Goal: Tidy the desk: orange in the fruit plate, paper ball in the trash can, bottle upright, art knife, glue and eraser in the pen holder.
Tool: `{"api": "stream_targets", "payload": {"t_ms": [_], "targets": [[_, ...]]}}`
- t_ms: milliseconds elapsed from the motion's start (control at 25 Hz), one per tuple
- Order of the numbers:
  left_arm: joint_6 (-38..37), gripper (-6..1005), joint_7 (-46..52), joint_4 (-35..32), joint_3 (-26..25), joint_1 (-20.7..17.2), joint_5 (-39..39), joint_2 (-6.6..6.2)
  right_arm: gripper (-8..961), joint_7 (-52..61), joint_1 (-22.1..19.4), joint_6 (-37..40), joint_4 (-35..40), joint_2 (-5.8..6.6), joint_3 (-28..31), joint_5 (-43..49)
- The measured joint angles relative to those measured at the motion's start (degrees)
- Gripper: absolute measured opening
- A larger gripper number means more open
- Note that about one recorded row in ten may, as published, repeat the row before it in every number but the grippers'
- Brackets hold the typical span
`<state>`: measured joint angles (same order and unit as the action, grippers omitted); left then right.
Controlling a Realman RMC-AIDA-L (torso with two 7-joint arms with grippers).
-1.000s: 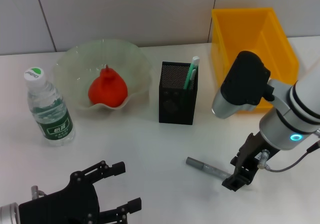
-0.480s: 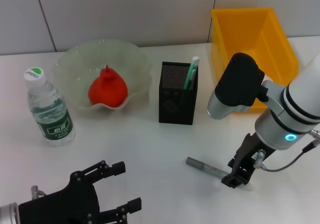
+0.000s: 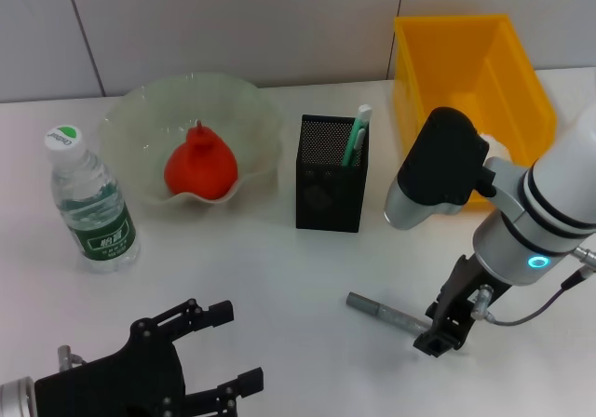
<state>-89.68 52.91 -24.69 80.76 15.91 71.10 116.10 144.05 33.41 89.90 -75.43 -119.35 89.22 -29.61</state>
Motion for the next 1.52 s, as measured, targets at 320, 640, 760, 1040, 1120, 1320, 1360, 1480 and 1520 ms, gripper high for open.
{"api": "stream_targets", "payload": {"t_ms": [320, 640, 760, 1040, 1120, 1320, 1360, 1480, 1520], "targets": [[-0.23, 847, 0.00, 0.00, 0.00, 0.00, 0.00, 0.00, 426, 0.43, 0.26, -0.65, 0.72, 0.00, -1.83, 0.64], [-0.10, 847, 0.00, -0.01, 0.07, 0.00, 0.00, 0.00, 243, 0.51, 1.25, -0.94, 2.59, 0.01, -1.87, 0.69], [-0.06, 847, 0.00, -0.01, 0.13, 0.00, 0.00, 0.00, 154, 0.57, 1.38, -0.89, 2.18, 0.04, -1.36, 0.32], [-0.38, 847, 0.00, -0.36, 0.08, -0.03, 0.00, 0.00, 146, 0.14, 0.81, 2.33, -2.74, 0.17, 1.49, -0.83], [-0.40, 847, 0.00, -0.40, 0.03, -0.03, 0.00, 0.00, 144, -0.78, 0.81, 4.07, -4.82, 0.20, 3.78, -0.89], [-0.41, 847, 0.00, -0.40, -0.01, -0.01, 0.00, 0.00, 140, -6.21, 0.56, 10.58, -15.22, 0.36, 8.21, 1.00], [-0.42, 847, -0.05, -0.40, -0.12, -0.09, -0.08, 0.01, 140, -8.54, 0.98, 13.17, -19.79, 0.45, 8.99, 3.45], [-0.42, 847, -0.66, -0.44, -0.22, -0.30, -0.30, 0.29, 138, -10.98, 1.67, 15.11, -24.30, 0.52, 9.15, 6.52], [-0.42, 847, -0.66, -0.44, -0.22, -0.30, -0.30, 0.29, 138, -12.09, 2.03, 15.62, -26.41, 0.54, 9.03, 8.23]]}}
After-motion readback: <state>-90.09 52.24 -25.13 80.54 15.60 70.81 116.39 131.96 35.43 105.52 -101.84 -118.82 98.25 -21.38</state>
